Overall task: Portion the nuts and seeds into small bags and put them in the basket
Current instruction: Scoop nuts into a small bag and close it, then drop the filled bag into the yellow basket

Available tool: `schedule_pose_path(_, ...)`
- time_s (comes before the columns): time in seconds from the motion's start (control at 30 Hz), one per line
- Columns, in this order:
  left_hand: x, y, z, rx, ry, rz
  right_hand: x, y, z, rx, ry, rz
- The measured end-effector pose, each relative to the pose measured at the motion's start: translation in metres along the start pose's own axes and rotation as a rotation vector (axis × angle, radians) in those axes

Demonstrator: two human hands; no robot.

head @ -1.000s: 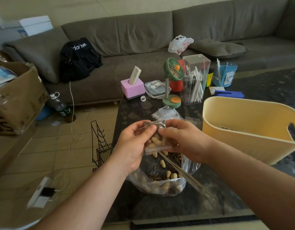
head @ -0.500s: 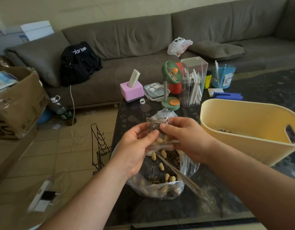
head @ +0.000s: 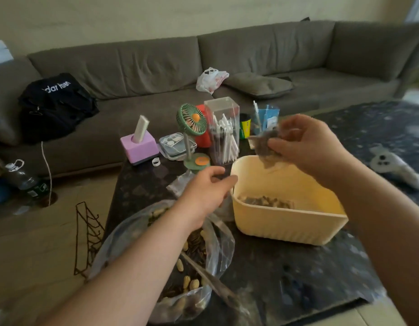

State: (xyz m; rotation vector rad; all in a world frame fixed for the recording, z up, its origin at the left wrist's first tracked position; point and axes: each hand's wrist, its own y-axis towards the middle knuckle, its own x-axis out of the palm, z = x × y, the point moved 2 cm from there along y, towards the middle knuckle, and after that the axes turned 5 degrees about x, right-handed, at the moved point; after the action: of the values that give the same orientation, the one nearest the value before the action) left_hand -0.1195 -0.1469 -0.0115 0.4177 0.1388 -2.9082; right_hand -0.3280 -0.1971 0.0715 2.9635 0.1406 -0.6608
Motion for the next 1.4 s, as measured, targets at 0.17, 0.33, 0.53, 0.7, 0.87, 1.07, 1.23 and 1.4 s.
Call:
schedule_pose_path(0.17, 0.015, 0.005, -0.009, 0.118, 0.274, -0.053, -0.016, 0.024, 0.046, 0.055, -0.705, -0.173)
schedule_pose_path(0.33, 0.013, -0.012, -0.014, 0.244, 0.319, -0.014, 0.002, 0.024, 0.073, 0.144, -1.192, -0.528)
schedule_pose_path(0.53, 0.010, -0.015, -0.016, 0.274, 0.301, -0.006, 0.013, 0.028, 0.083, 0.258, -1.286, -0.481)
schedule_pose_path(0.7, 0.010, -0.017, -0.014, 0.292, 0.306, 0.003, 0.000, 0.024, 0.073, 0.119, -1.276, -0.410)
schedule_pose_path(0.87, 0.008, -0.021, -0.013, 0.318, 0.305, -0.016, 0.013, 0.015, 0.085, 0.134, -1.207, -0.598)
schedule_pose_path(1.07, 0.008, -0.022, -0.016, 0.311, 0.292, -0.019, 0.003, 0.025, 0.094, 0.216, -1.157, -0.543)
schedule_pose_path(1.23, 0.010, -0.021, -0.019, 0.315, 0.267, -0.053, 0.004, 0.026, 0.103, 0.236, -1.102, -0.532)
schedule_pose_path(1.4, 0.013, -0.018, -0.025, 0.273, 0.190, -0.058, 0.010, 0.020, 0.077, 0.183, -1.084, -0.531)
